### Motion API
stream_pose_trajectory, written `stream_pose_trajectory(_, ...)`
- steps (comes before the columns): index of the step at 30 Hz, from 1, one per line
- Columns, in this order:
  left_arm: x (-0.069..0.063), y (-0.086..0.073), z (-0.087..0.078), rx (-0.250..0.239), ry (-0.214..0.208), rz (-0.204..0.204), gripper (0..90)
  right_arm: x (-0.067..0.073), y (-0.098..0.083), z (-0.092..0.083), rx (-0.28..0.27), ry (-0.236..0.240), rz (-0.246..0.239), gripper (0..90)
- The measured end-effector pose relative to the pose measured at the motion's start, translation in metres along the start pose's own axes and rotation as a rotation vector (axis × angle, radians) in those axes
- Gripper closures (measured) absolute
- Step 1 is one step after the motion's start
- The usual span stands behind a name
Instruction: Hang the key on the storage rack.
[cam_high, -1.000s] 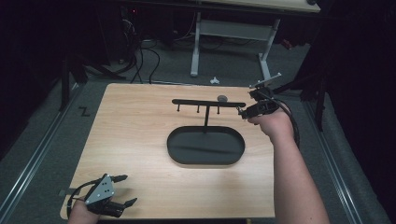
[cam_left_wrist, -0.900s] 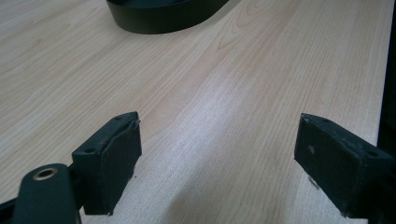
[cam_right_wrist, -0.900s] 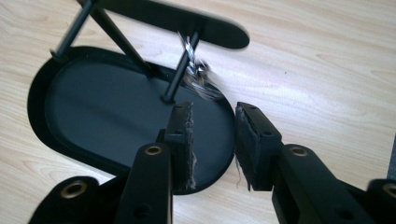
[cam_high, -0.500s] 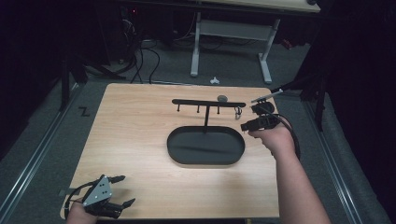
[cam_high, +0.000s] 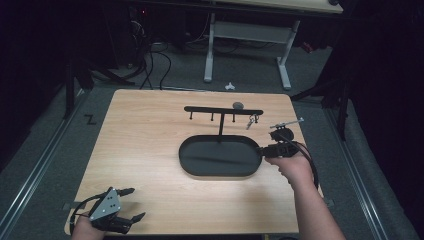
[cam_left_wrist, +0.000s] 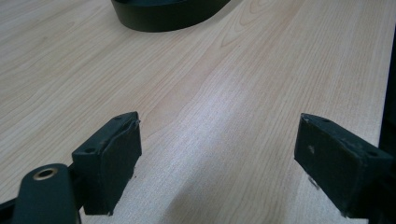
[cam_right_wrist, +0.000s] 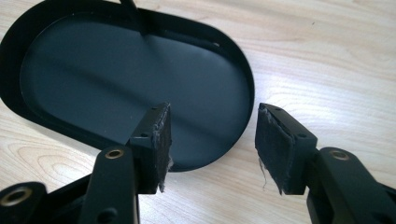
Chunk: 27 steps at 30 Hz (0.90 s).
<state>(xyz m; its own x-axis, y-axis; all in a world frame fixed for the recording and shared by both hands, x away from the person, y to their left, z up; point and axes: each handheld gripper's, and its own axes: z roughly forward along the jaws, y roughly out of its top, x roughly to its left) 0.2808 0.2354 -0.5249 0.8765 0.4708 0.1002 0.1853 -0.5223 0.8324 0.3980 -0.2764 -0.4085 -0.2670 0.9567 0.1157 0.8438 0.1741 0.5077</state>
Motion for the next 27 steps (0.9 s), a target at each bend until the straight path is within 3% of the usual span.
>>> stream_pose_trajectory(5,0.000,0.000,0.001,0.001,-0.001,0.001,15.4,0.000,-0.016,0.004,-0.046,0.002,-0.015,45.4)
stream_pose_trajectory(9,0.001,0.001,0.002,0.001,-0.002,0.002,15.3,0.004,-0.042,0.009,-0.121,-0.005,-0.043,44.9)
stream_pose_trajectory(14,0.001,0.002,0.004,0.002,-0.006,0.006,15.4,0.007,-0.065,0.015,-0.182,-0.006,-0.041,42.1)
stream_pose_trajectory(19,0.001,0.003,0.006,0.000,-0.007,0.007,15.4,0.018,-0.107,0.025,-0.278,-0.015,-0.059,38.7)
stream_pose_trajectory(20,0.001,0.003,0.006,0.000,-0.007,0.007,15.3,0.018,-0.107,0.025,-0.278,-0.015,-0.059,38.7)
stream_pose_trajectory(21,0.002,0.003,0.007,0.000,-0.008,0.007,15.3,0.023,-0.126,0.028,-0.331,-0.036,-0.067,35.9)
stream_pose_trajectory(23,0.002,0.003,0.007,0.007,-0.009,0.006,15.4,0.026,-0.147,0.033,-0.423,-0.060,-0.033,37.2)
stream_pose_trajectory(24,0.001,0.004,0.008,0.005,-0.011,0.006,15.3,0.028,-0.157,0.036,-0.422,-0.060,-0.014,36.6)
stream_pose_trajectory(25,0.001,0.004,0.008,0.002,-0.011,0.007,15.3,0.031,-0.157,0.033,-0.387,-0.049,-0.036,34.5)
stream_pose_trajectory(27,0.000,0.005,0.008,0.007,-0.012,0.016,15.3,0.036,-0.160,0.027,-0.449,-0.096,-0.095,35.1)
